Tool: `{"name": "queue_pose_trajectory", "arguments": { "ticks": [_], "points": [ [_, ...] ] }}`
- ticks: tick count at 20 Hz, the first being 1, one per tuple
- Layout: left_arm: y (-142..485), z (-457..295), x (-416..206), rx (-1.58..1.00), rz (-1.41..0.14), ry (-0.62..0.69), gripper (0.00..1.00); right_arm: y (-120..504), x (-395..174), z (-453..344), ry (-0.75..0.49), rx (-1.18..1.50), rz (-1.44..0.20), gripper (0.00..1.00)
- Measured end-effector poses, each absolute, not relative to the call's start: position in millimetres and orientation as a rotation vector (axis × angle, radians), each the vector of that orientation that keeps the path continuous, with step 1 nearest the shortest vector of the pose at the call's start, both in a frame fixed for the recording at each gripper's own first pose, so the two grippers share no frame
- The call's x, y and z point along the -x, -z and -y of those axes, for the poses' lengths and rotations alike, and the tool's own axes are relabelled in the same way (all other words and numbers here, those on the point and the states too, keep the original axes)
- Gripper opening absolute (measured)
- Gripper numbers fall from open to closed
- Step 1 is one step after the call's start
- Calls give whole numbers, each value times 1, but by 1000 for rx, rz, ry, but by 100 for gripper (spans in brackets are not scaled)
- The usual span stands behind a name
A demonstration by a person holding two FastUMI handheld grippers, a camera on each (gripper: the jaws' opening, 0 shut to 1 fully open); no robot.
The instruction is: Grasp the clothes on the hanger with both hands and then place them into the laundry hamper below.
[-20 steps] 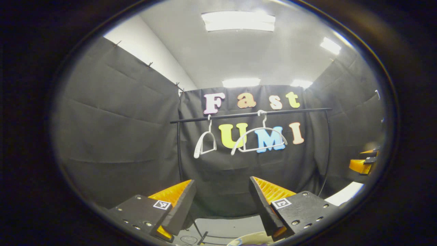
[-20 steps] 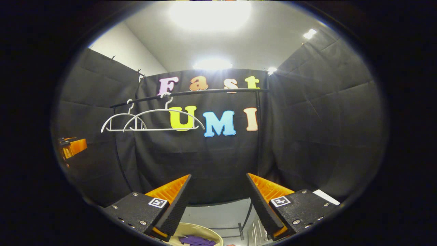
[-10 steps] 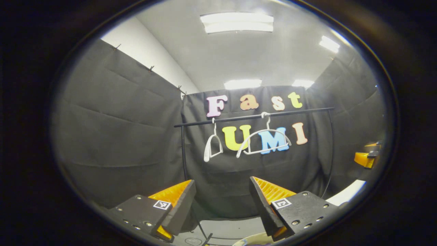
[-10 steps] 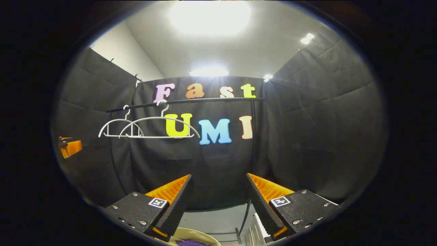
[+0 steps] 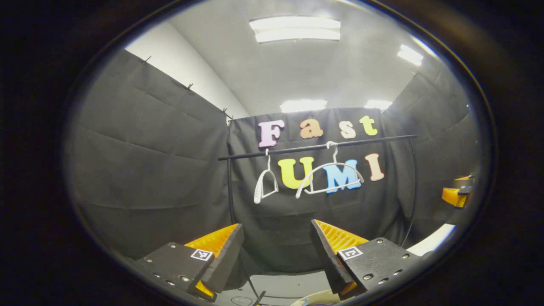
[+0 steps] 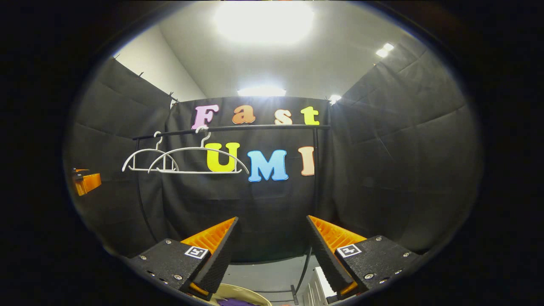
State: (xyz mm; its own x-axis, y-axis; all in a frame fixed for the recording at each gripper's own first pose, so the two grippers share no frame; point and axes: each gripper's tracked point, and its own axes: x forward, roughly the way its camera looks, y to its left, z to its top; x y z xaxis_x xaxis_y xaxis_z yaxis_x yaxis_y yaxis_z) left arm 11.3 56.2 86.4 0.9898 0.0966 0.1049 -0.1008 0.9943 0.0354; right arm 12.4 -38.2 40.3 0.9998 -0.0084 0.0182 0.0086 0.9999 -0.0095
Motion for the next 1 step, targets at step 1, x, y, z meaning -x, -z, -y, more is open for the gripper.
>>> {"name": "queue_pose_trajectory", "arguments": {
  "ticks": [1],
  "points": [
    [-88,-56,-11,-46,106,-100,97,-41,-13,39,9,8,21,94]
  ]
}}
